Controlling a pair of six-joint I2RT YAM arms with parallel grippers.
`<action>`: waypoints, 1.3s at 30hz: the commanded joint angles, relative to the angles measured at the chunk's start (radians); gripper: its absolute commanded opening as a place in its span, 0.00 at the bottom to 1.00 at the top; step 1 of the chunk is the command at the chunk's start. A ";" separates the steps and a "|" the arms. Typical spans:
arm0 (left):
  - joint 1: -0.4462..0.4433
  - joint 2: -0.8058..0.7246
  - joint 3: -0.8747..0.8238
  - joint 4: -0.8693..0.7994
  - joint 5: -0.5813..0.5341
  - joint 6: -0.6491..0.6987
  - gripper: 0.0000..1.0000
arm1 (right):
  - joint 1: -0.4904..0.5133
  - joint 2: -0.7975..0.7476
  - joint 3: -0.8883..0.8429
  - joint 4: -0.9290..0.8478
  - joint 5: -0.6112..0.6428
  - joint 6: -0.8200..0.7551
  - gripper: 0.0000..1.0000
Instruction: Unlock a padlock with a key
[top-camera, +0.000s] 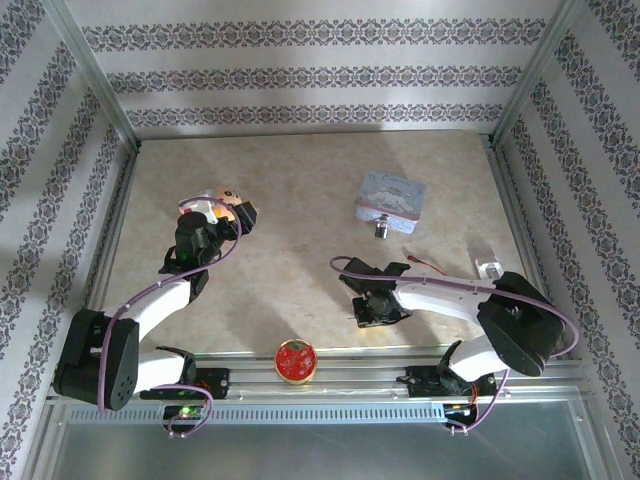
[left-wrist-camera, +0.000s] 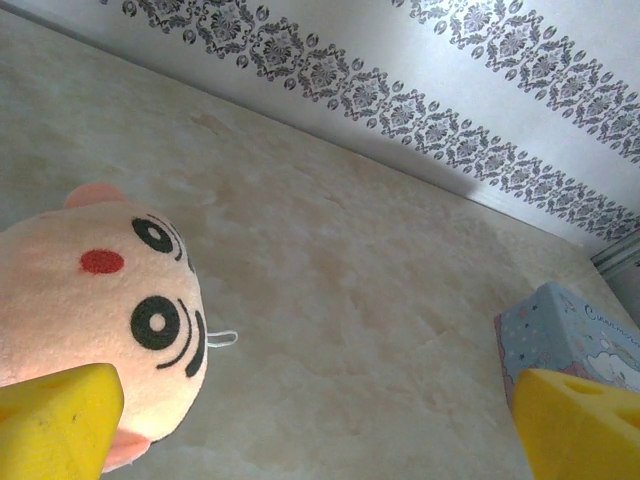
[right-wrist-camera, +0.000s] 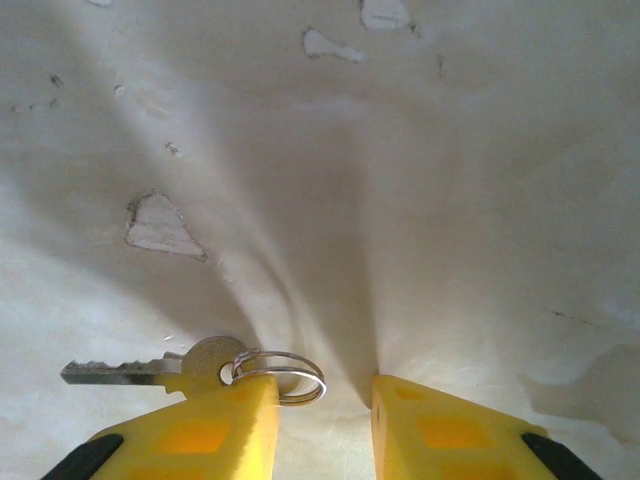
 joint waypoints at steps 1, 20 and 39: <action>-0.016 -0.010 0.023 0.024 -0.016 0.003 0.99 | 0.022 0.032 0.029 0.090 -0.021 -0.029 0.29; -0.016 0.008 0.033 0.026 -0.011 0.000 0.99 | 0.042 0.044 0.067 0.098 -0.039 -0.034 0.09; -0.016 0.000 0.135 -0.139 0.047 -0.017 0.99 | -0.042 -0.166 0.100 0.086 0.080 -0.005 0.00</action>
